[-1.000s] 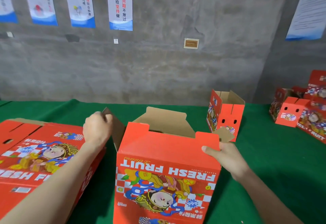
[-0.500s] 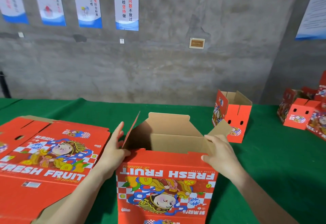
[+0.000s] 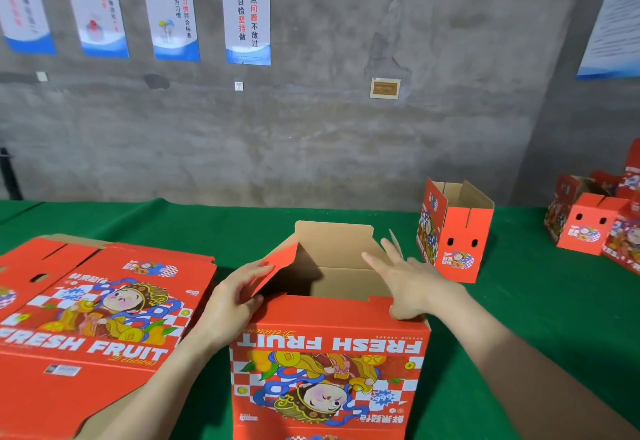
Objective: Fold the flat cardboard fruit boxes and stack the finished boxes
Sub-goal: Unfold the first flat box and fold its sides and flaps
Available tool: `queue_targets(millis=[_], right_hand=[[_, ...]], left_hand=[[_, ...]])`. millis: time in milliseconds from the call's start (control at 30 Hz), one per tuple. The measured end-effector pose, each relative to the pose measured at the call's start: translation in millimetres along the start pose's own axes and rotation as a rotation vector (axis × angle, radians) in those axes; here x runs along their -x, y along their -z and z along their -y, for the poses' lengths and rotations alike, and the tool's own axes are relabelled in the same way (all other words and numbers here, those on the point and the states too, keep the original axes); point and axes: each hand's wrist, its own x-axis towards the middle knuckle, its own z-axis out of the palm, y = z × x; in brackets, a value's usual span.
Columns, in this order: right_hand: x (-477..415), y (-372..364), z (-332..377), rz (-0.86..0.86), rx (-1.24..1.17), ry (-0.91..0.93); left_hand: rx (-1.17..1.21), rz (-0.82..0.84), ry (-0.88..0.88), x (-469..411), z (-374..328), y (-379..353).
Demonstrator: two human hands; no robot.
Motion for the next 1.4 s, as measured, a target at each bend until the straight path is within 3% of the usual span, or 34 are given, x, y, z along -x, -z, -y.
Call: queue_targets(millis=[67,133,200,267,367,600,667,800,1000,1100,1200,1267,1400], right_hand=[[-3.4,-2.7,-1.9,-0.002,-0.014,0.000],[-2.9,-6.8,-3.5,-0.033,-0.038,0.020],[-1.3,-11.9,-5.4,-0.071,-0.079,0.041],[0.7,-17.8,-8.6,-0.108,-0.138,0.074],[5.4,-27.5,-15.7,-0.205,-0.257,0.164],[17.3,-56.9,-24.4,-0.603,-0.608,0.341],[14.6,-64.0,-23.0,-0.607,-0.684,0.339],[7.1,-66.9,-19.5,-0.527,-0.817,0.256],[-7.3,-52.5,-20.1,-0.586,-1.098,0.054],[-12.8,-42.9,-21.3,-0.481,-1.306,-0.038],[-15.2,-38.9,-22.0,-0.328,-1.270,-0.052],[-14.5,-37.7,-19.7,-0.313,-1.100,-0.037],[-16.1,-37.2,-14.1,-0.314,-0.799,0.051]], left_hand=[[0.028,0.131,0.061,-2.8,-3.9,2.6],[0.010,0.116,0.135,-10.8,-7.9,2.9],[-0.299,0.102,0.111,-24.6,-12.6,2.4],[-0.496,0.247,0.118,-37.6,-16.9,2.1],[-0.348,0.452,0.234,-56.0,-26.5,4.3],[-0.367,0.491,0.246,-70.2,-12.0,-7.2],[-0.385,0.420,0.231,-70.1,-6.5,-6.1],[-0.465,0.265,0.017,-68.8,2.1,-9.6],[-0.200,0.077,-0.073,-65.1,5.5,-11.0],[-0.076,0.014,-0.016,-62.8,7.8,-8.7],[-0.014,0.039,0.085,-61.2,8.3,-6.9],[0.043,0.087,0.161,-60.5,6.7,-8.2],[-0.186,0.242,0.180,-63.3,8.2,-8.3]])
